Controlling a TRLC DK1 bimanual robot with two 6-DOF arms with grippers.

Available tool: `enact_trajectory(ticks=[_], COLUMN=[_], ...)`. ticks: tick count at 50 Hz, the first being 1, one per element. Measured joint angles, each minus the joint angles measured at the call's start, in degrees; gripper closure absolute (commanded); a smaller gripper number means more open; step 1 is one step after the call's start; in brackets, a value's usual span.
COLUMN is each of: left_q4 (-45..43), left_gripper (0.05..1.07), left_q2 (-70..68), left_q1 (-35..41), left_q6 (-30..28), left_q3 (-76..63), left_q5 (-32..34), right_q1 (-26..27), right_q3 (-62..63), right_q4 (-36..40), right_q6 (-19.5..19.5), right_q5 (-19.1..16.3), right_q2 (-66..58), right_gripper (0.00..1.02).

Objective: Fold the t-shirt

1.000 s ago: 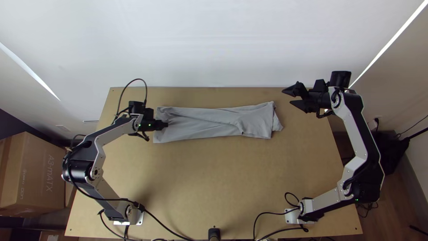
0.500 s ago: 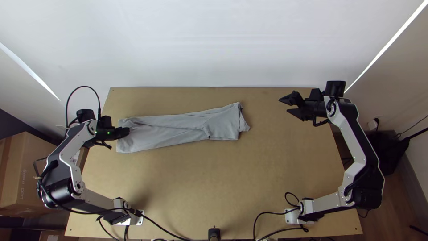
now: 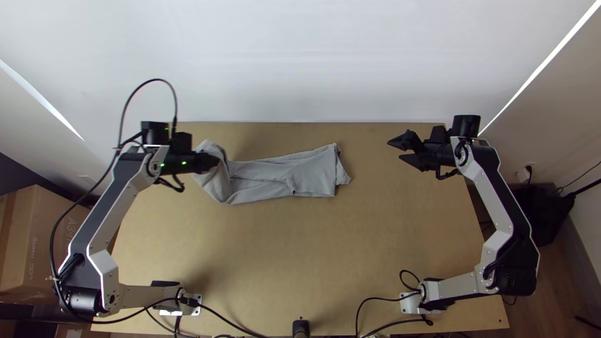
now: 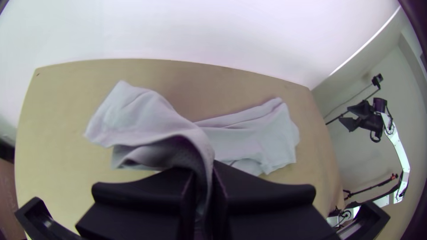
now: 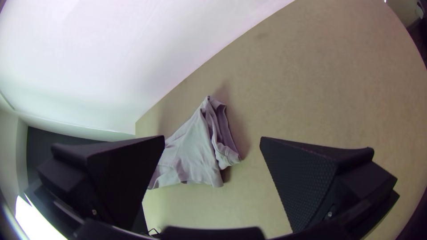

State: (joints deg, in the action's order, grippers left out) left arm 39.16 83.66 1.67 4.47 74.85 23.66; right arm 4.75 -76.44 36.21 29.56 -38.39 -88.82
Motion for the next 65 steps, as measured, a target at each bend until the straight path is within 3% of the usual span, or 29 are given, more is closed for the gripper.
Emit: enact_trajectory(ticks=[18,53,55,56,59,60,65], left_q4=[-1.5,2.1,2.1,2.1,1.3,0.9,-3.5], left_gripper=[1.05,1.03,0.9,0.77,0.22,0.08,0.09], left_q2=[14.9,44.3,46.5,47.4,49.5,50.1,51.9], left_q1=[16.0,30.5,31.4,31.8,33.0,33.4,35.4], left_q6=[7.1,8.5,8.6,8.7,9.0,9.1,9.5], left_q3=[16.4,47.9,50.1,50.9,52.6,52.7,53.2], left_q5=[-4.2,-6.4,-6.8,-7.0,-7.2,-7.3,-7.4], right_q1=[2.7,4.4,4.2,4.2,3.8,3.7,2.0], right_q3=[1.5,7.5,8.1,8.3,9.5,9.9,13.4], right_q4=[-0.2,-3.6,-4.1,-4.2,-5.3,-5.8,-9.4], right_q6=[-0.7,-1.3,-1.3,-1.3,-1.3,-1.3,-1.2], right_q5=[0.2,2.7,3.1,3.3,3.8,4.1,5.6], right_q2=[0.3,0.3,0.3,0.3,0.3,0.3,0.3], right_gripper=[0.04,0.04,0.04,0.04,0.04,0.04,0.04])
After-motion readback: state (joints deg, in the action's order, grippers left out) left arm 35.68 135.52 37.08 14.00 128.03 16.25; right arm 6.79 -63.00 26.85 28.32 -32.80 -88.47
